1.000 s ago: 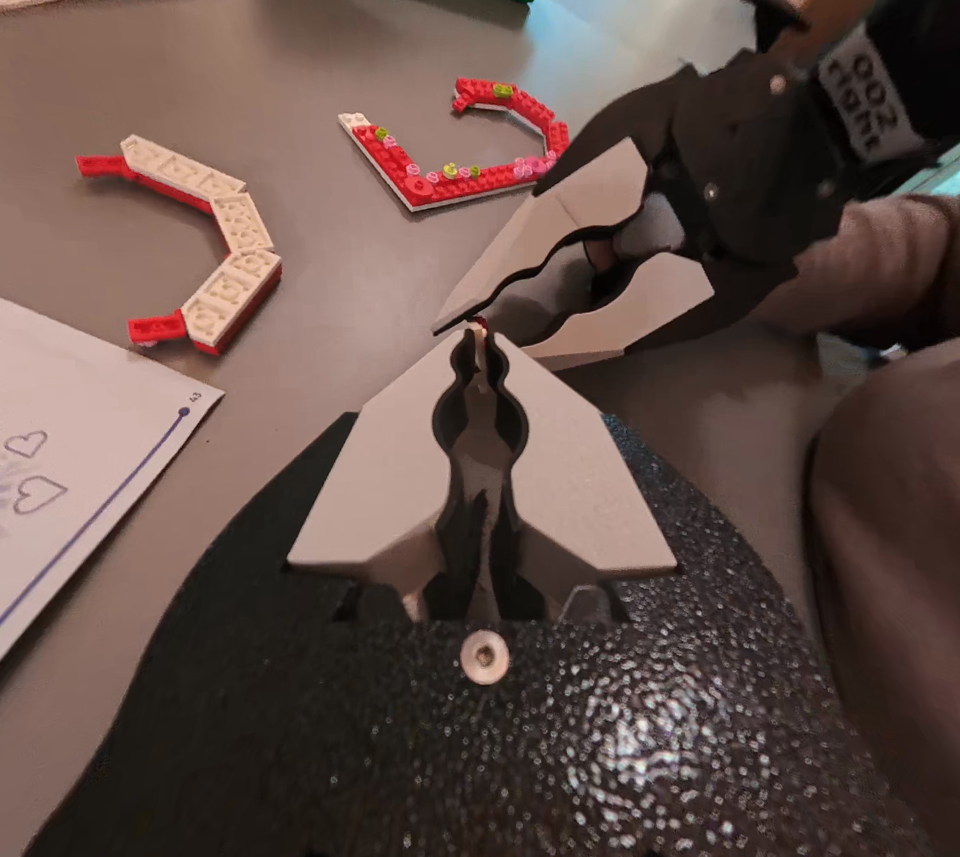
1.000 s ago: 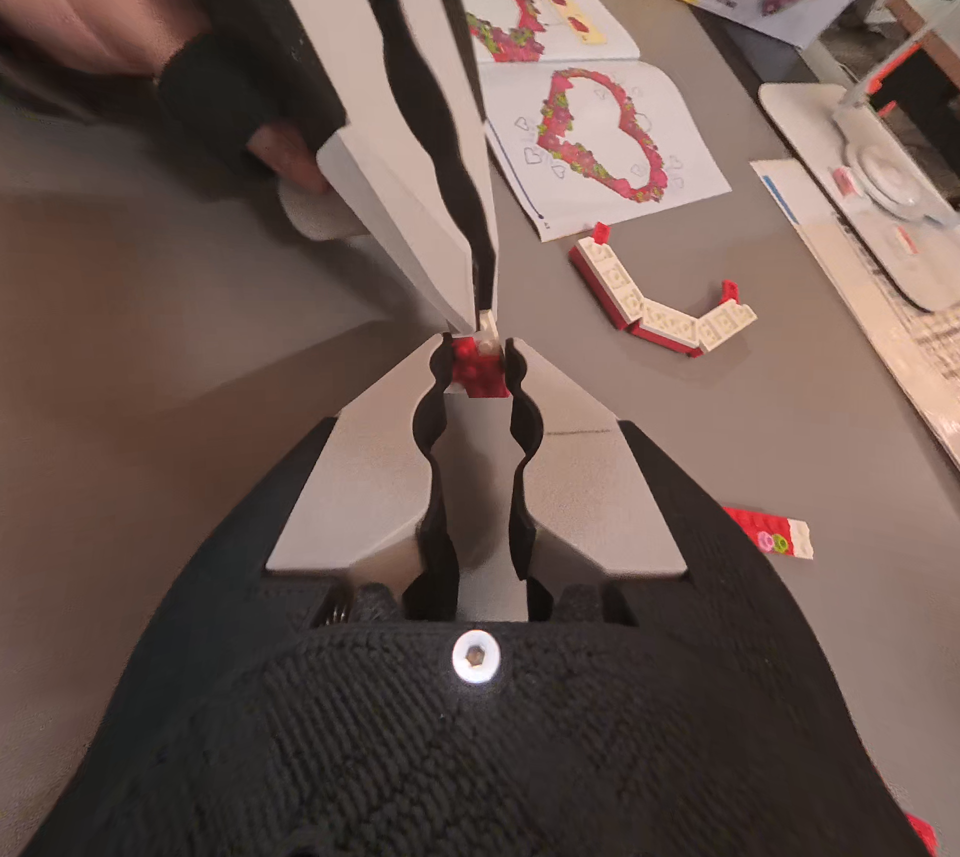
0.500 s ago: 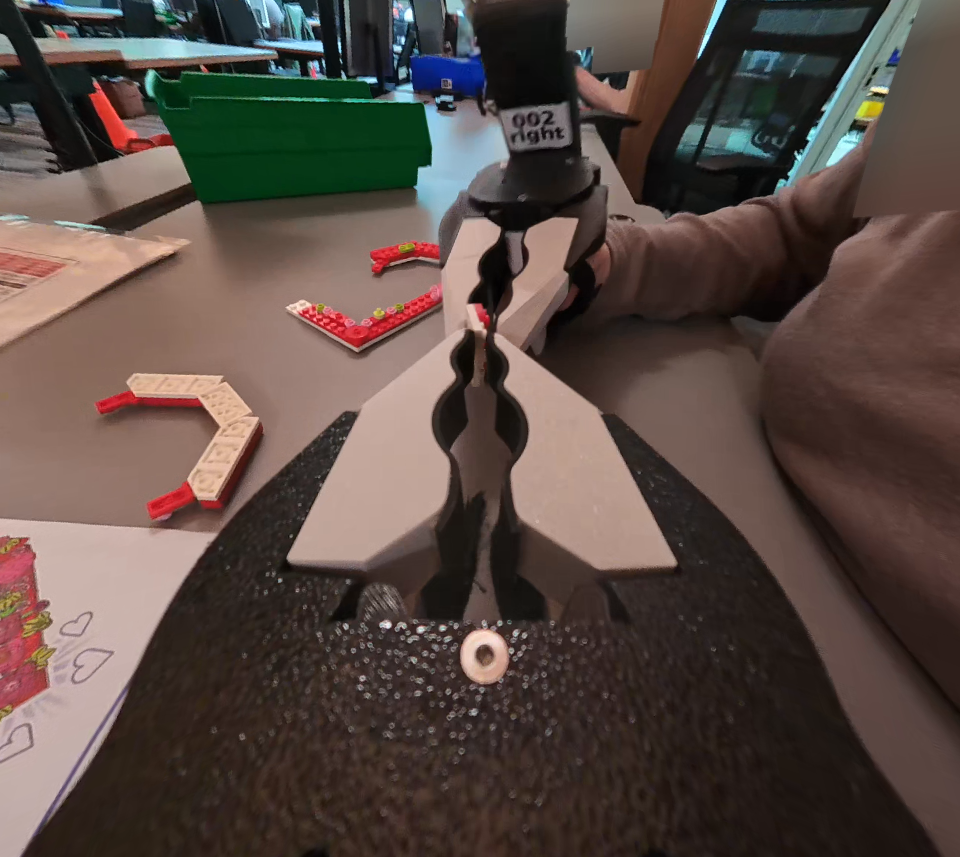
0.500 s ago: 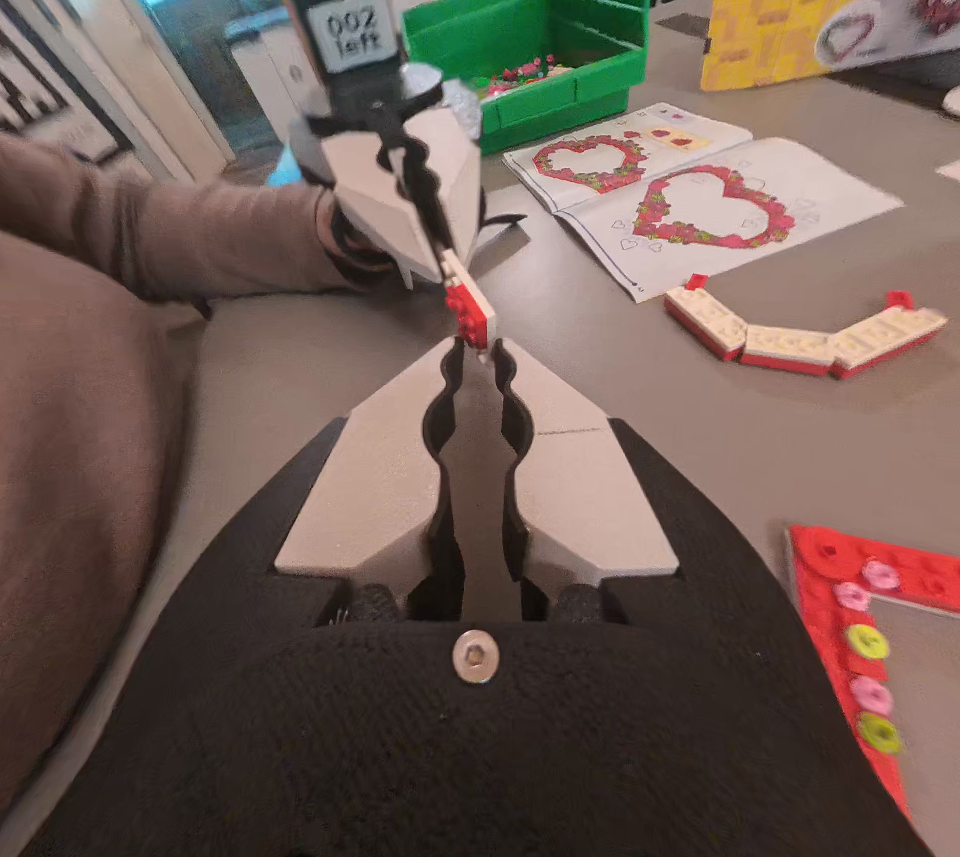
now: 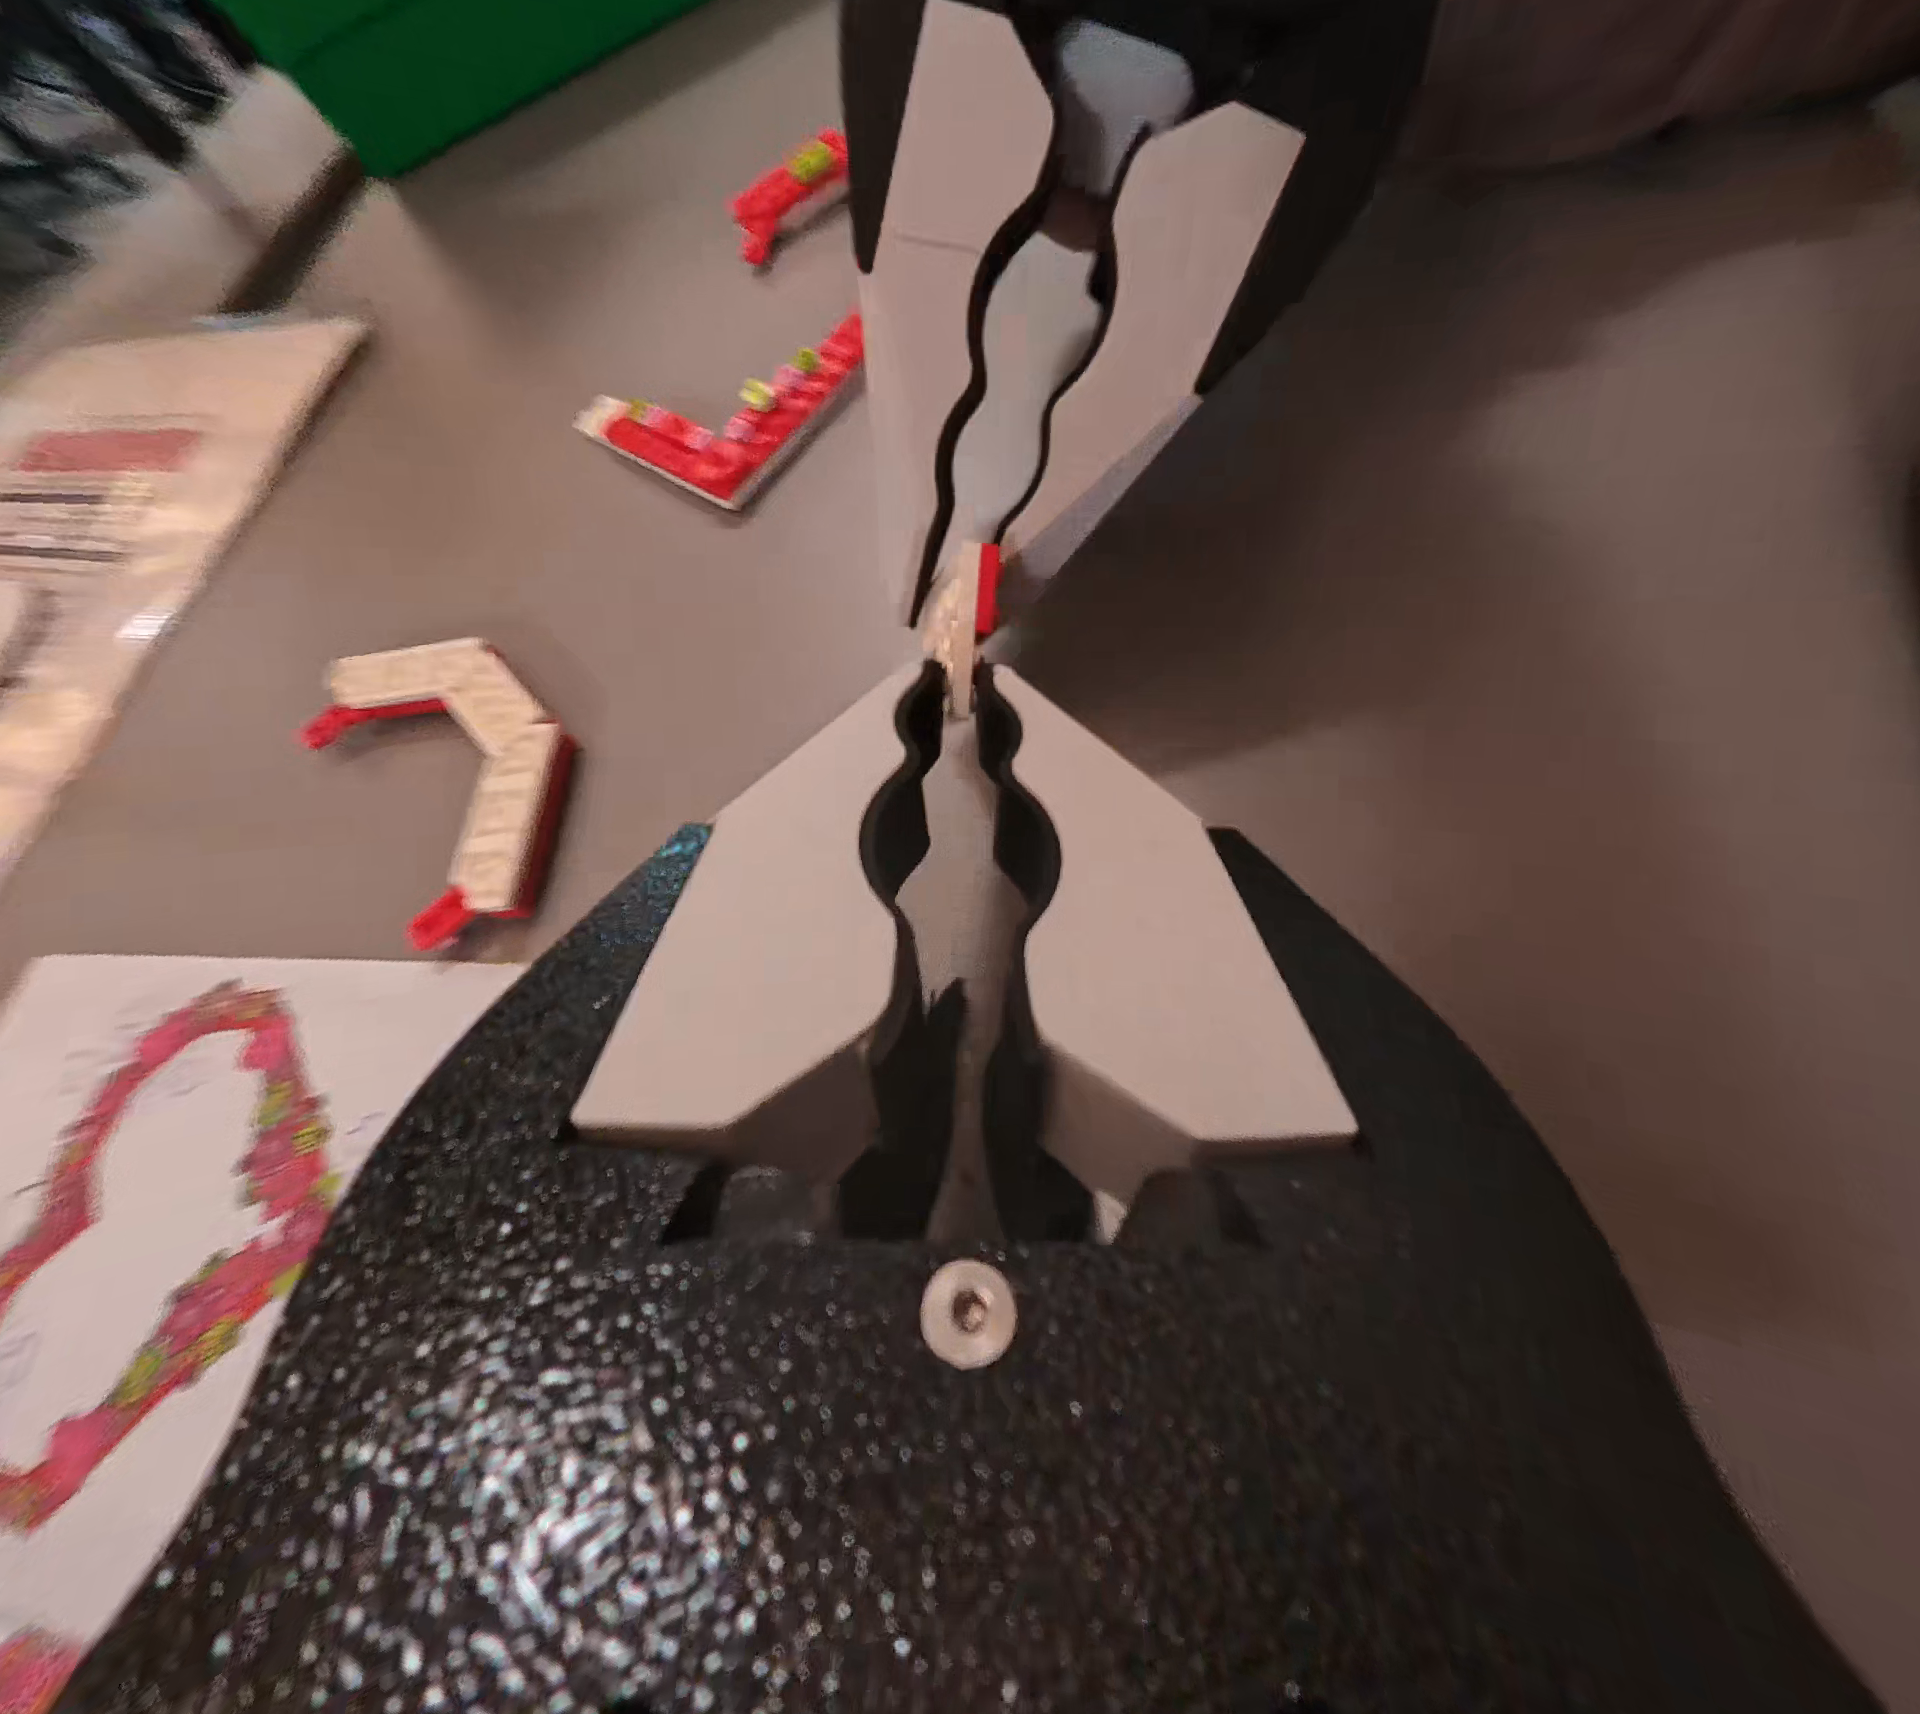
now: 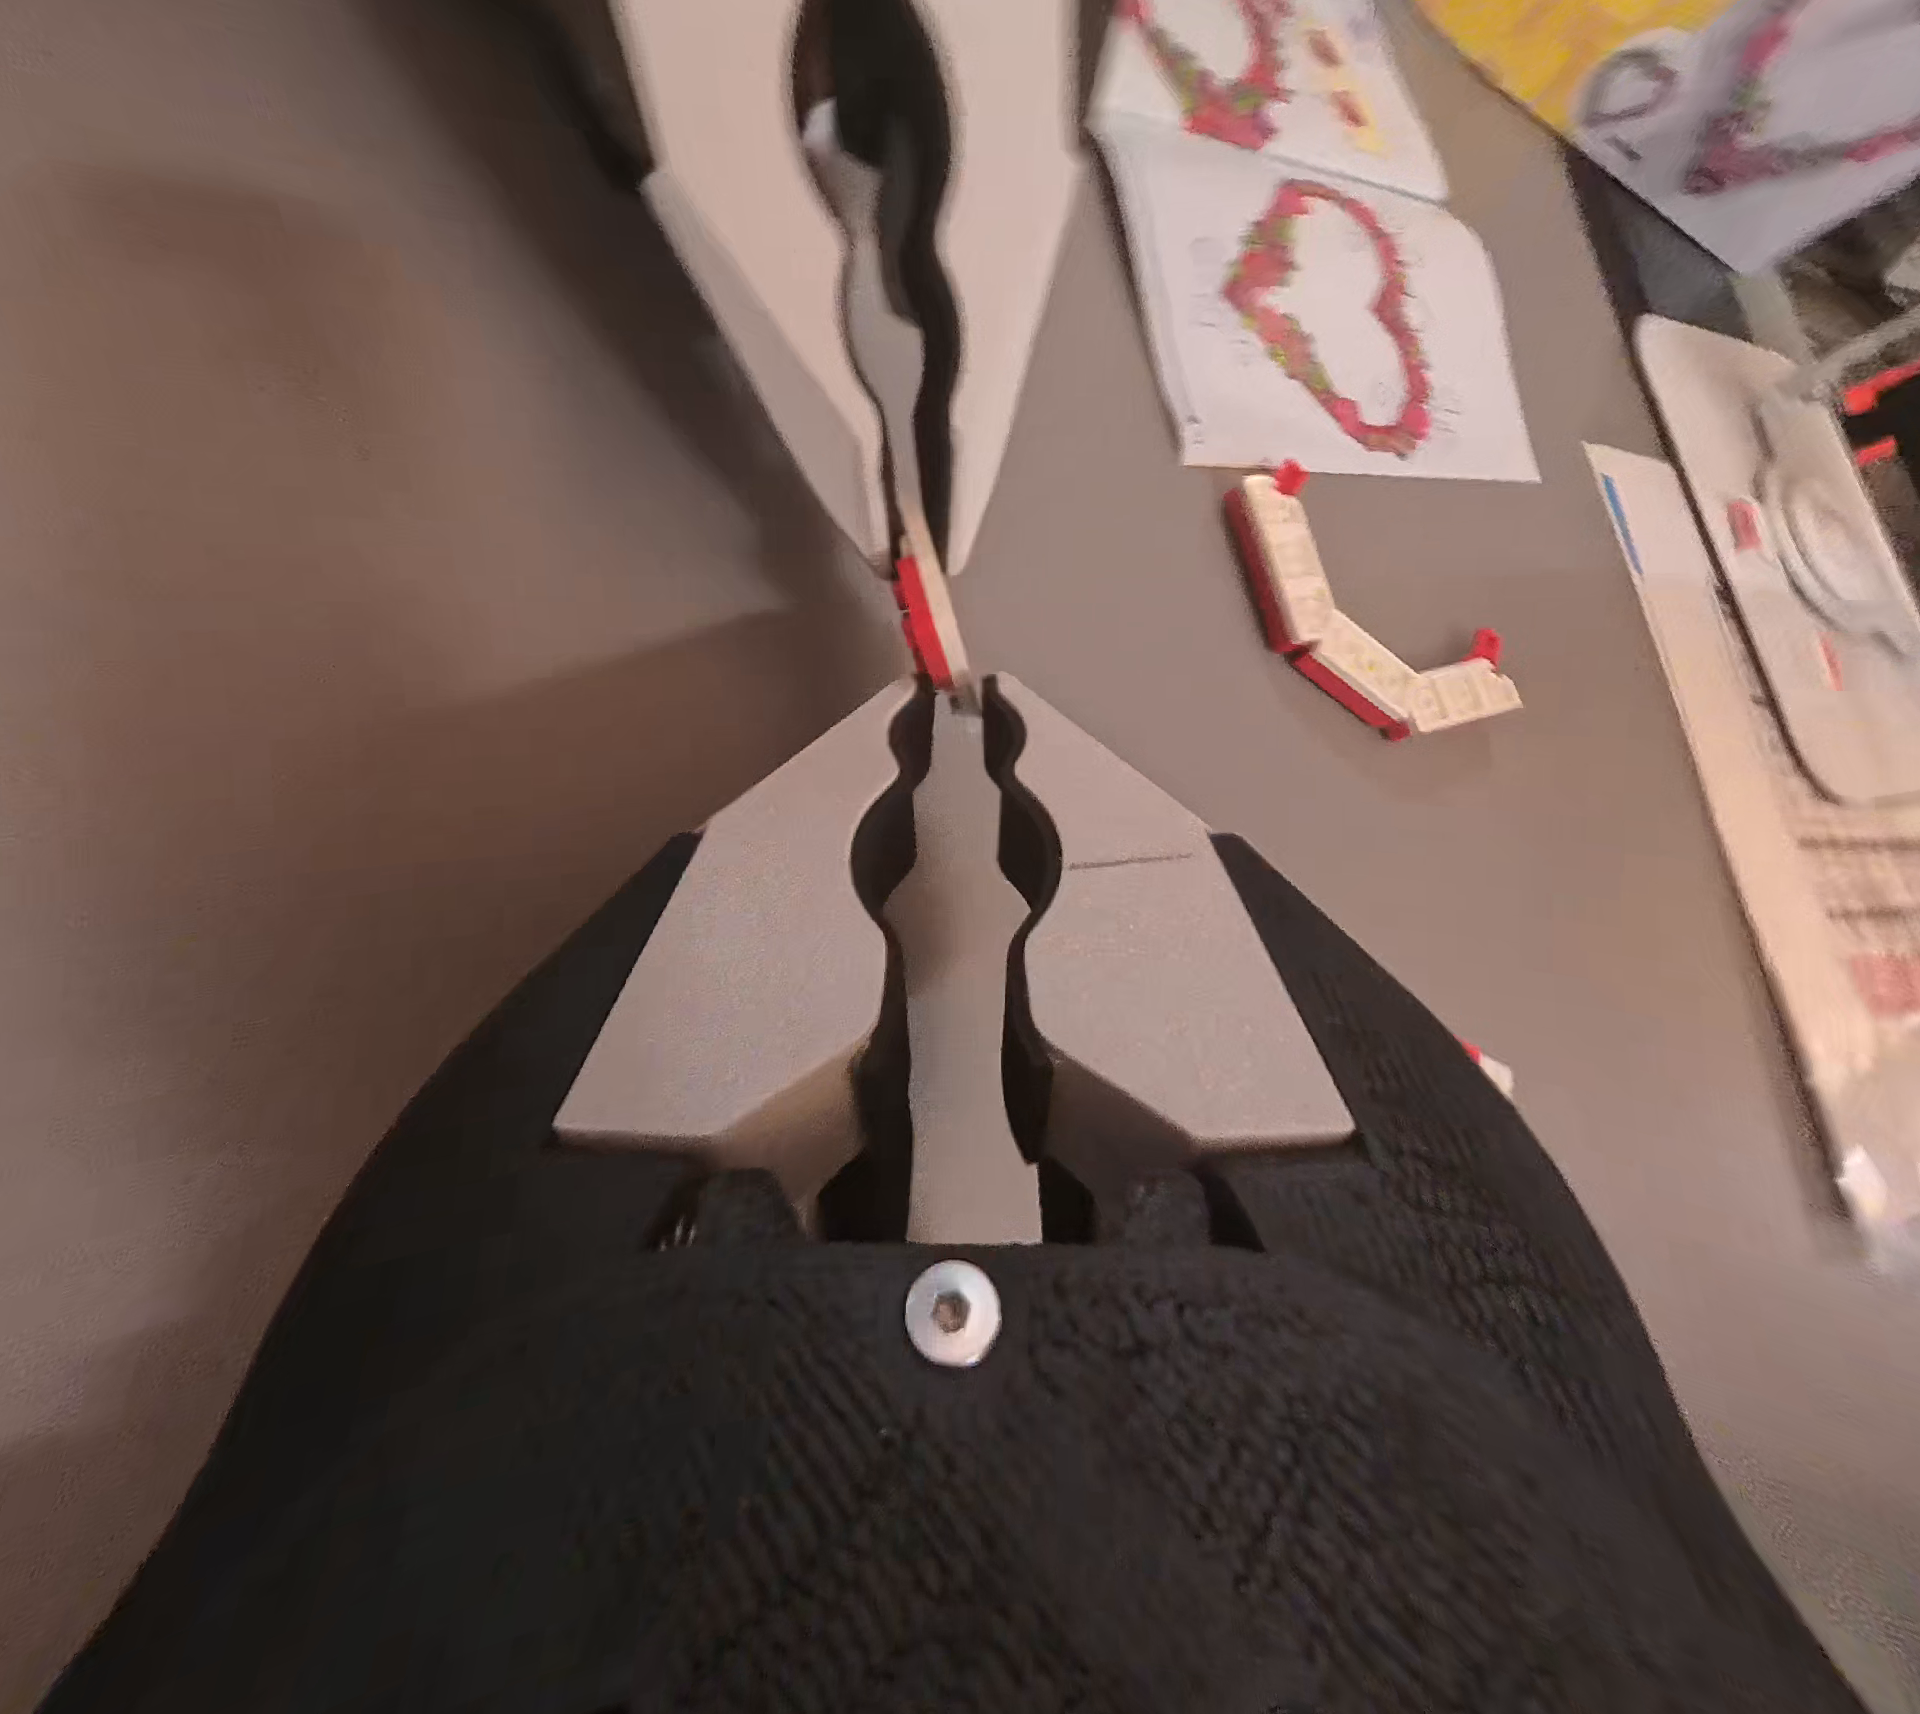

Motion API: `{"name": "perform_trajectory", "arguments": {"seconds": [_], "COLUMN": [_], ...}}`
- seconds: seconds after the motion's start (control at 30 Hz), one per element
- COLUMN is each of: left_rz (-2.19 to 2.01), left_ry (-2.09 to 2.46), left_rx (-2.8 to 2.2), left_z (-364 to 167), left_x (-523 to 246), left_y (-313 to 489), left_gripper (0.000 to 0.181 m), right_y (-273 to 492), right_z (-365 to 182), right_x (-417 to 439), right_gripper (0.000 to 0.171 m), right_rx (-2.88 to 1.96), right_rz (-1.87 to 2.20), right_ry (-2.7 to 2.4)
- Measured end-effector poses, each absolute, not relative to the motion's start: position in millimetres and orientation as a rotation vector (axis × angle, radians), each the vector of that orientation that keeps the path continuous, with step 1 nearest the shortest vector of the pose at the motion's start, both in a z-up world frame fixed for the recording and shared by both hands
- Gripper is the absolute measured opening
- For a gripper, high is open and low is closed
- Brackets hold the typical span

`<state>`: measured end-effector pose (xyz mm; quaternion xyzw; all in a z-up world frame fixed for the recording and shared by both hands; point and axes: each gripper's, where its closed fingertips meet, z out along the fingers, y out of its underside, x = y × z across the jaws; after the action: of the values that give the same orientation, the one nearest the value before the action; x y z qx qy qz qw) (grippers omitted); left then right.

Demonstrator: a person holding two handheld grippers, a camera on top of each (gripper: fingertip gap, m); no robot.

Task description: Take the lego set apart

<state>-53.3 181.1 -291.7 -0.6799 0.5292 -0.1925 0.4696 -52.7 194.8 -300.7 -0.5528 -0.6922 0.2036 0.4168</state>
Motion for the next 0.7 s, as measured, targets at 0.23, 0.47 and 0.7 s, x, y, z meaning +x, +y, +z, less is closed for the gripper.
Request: {"name": "perform_trajectory", "arguments": {"seconds": [0.23,0.47,0.7], "left_rz": [-0.197,-0.066,-0.075], "left_ry": [0.973,0.859,0.825], "left_rx": [-1.548,-1.419,-1.387], "left_z": [-249.0,-219.4,-210.3], "left_x": [-65.2,-77.3,-75.0], "left_y": [217.3,222.6,221.5], "left_gripper": [0.002,0.002,0.002], "right_y": [224.5,223.6,222.1], "right_z": [-240.2,-220.6,-202.9], "right_x": [-71.2,-76.1,-84.5], "right_gripper": [0.045,0.046,0.023], "right_rx": [-1.702,-1.683,-1.461], "right_rz": [1.558,1.925,2.203], "right_ry": [-0.765,-0.477,-0.264]}}
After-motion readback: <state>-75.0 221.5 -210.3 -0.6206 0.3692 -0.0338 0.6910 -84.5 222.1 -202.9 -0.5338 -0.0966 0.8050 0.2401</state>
